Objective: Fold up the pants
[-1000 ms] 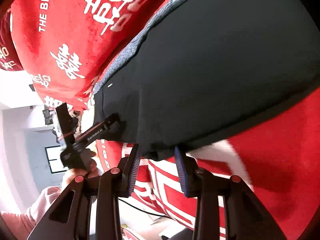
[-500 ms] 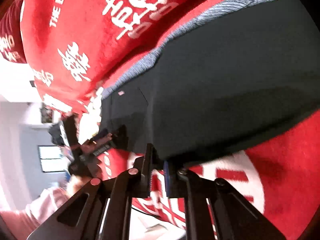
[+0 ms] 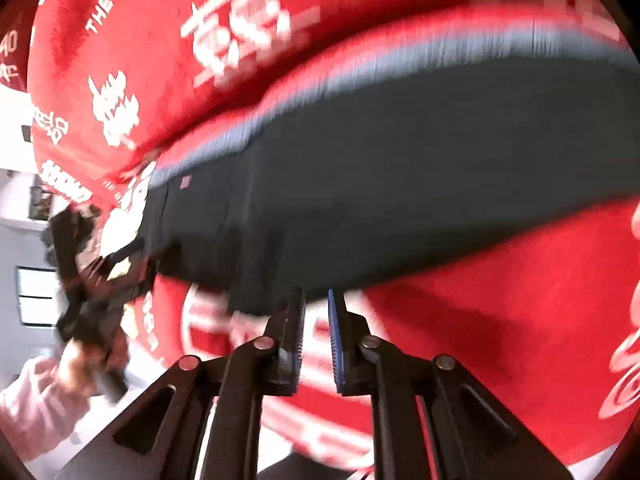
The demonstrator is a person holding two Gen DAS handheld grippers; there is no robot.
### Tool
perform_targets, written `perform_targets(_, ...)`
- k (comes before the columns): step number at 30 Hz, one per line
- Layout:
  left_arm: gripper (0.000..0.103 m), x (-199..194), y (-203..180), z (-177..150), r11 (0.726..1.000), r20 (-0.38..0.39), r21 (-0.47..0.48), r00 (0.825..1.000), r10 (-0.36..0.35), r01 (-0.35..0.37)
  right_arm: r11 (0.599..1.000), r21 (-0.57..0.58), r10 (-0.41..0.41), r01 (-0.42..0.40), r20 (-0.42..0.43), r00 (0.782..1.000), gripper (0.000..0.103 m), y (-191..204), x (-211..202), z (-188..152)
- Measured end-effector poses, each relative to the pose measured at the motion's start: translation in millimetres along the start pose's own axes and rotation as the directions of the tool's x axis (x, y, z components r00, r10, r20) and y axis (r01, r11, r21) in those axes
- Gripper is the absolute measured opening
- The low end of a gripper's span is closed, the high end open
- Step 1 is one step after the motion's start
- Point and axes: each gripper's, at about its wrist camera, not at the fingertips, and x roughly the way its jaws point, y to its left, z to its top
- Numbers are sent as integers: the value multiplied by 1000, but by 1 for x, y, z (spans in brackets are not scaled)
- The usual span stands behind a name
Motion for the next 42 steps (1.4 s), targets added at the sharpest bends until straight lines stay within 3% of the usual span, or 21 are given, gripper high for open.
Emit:
perform_targets(3,97,12,-36,6,998,-17,-9,998,-61,61,992,-64,-105,105,-2,994,16,-2,14,15)
perform_targets(4,97,19,-47,2,998,-31,7,997,-65,65,984,-82,-164,161,-37,986,15,-7,26,13)
perform_targets(5,97,27,-57,-5,998,-58,44,998,-35,37,982,-85,-171,166,-58,983,16,-14,31,7)
perform_targets(6,97,33,-65,-15,997,-68,74,998,-3,8,987,-81,-142,140,-12,990,15,-18,25,1)
perform_targets(7,97,28,-63,-21,999,-17,54,1000,-3,4,988,-73,-135,134,-7,991,15,-21,22,-3)
perform_targets(9,97,27,-59,-26,999,-26,30,1000,-18,18,992,-56,-116,116,-1,993,15,-25,18,-8)
perform_targets(12,97,30,-52,-23,1000,-56,2,998,-30,30,994,-38,-101,101,-9,995,15,-26,18,-6)
perform_targets(17,97,22,-62,-10,998,-60,56,998,14,-11,996,11,-86,87,-51,995,16,-20,19,6)
perform_targets(19,97,17,-52,0,999,-25,47,1000,12,-11,997,1,-80,80,-43,996,16,-17,16,12)
perform_targets(23,97,17,-11,33,996,50,-4,995,87,-87,997,-38,-68,66,-45,997,16,-1,28,41)
perform_targets(29,97,37,79,70,968,64,-145,975,215,-204,994,-107,-32,26,-53,998,16,54,77,92)
perform_targets(33,97,66,125,52,940,-15,-167,954,299,-297,985,-168,-48,37,-60,997,17,83,112,110)
perform_targets(35,98,72,147,38,951,-13,-220,976,218,-215,980,-183,-90,73,-85,992,23,87,130,112)
perform_targets(39,100,69,169,26,950,-16,-258,984,175,-174,969,-204,-151,138,-49,987,22,87,141,119)
perform_targets(42,100,68,175,19,949,-21,-277,989,148,-148,985,-122,-132,123,-66,989,22,78,140,126)
